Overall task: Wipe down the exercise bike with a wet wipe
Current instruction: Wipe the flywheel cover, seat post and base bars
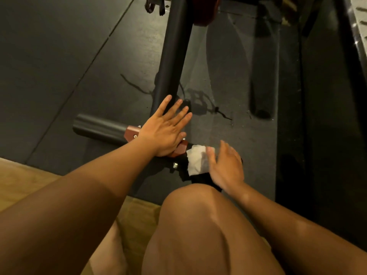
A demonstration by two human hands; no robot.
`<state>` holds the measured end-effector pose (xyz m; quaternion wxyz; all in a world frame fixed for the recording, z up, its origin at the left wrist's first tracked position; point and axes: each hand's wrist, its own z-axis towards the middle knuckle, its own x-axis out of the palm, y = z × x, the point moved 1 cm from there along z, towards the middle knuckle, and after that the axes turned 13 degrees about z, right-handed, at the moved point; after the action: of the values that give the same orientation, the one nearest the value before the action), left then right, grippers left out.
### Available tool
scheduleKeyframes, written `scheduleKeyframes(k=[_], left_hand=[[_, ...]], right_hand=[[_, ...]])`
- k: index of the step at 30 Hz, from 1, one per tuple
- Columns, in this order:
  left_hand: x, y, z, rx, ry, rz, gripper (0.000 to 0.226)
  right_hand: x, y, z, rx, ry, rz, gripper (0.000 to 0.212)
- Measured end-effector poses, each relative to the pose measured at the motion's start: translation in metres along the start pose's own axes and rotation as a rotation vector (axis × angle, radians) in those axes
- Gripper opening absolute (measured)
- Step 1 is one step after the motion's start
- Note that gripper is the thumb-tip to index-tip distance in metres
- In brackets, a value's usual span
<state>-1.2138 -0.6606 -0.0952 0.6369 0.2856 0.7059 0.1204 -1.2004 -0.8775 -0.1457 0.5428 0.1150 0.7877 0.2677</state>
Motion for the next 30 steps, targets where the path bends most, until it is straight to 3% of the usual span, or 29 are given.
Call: scheduleKeyframes(k=[3,8,11,15,18,22,24,30], left_hand=[[0.0,-0.001,0.0,0.015,-0.002,0.003,0.063],[-0.001,0.002,0.0,0.042,0.004,0.011,0.063],[0.0,0.0,-0.001,0.048,-0.002,0.027,0.063],[0.004,0.0,0.0,0.041,-0.038,0.024,0.062],[0.003,0.002,-0.001,0.042,-0.056,0.011,0.062],[0.002,0.002,-0.001,0.064,-0.055,0.008,0.062],[0.001,0.002,0.0,0.061,-0.063,0.002,0.061],[0.003,0.002,0.0,0.056,-0.067,0.023,0.061]], right_hand=[[0.021,0.004,0.003,-0.18,0.116,-0.322,0.085],[0.001,0.02,0.041,-0.522,0.48,-0.385,0.104],[-0.006,0.02,0.041,-0.613,0.576,-0.484,0.115],[-0.01,0.018,0.027,-0.4,0.442,-0.41,0.121],[0.017,0.033,0.015,-0.425,0.299,-0.341,0.101],[0.024,0.055,0.04,-0.28,0.366,-0.36,0.072],[0.016,0.046,0.043,-0.308,0.392,-0.355,0.078],[-0.02,-0.042,0.006,-0.35,0.195,-0.422,0.081]])
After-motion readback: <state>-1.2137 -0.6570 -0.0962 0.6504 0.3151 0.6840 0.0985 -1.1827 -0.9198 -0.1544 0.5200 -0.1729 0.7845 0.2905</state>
